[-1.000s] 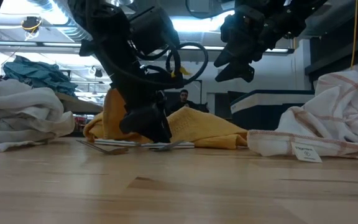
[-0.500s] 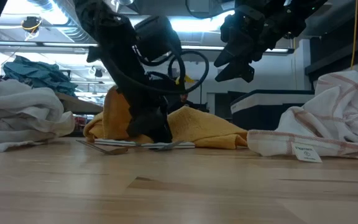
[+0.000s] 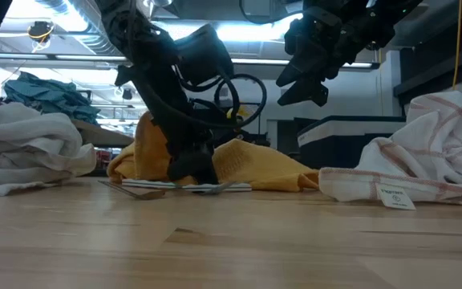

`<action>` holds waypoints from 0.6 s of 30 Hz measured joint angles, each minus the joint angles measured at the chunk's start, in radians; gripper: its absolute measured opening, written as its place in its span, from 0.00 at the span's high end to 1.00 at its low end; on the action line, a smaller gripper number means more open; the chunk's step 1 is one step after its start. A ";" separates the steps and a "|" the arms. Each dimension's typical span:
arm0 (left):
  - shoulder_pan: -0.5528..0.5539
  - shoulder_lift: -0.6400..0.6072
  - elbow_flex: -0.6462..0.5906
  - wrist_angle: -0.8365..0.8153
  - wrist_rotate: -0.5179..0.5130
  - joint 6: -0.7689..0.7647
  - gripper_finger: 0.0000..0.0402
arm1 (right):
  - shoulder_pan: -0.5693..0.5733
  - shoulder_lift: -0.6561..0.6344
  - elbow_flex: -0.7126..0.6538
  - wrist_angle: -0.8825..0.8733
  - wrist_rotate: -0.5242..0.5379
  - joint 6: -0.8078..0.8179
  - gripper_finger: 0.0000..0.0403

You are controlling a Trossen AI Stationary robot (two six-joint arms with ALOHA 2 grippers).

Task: Fold towel
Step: Fold the yellow towel

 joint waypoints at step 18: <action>-0.011 -0.402 0.060 -0.214 -0.011 -0.060 1.00 | 0.000 0.000 0.000 0.151 0.002 -0.002 0.42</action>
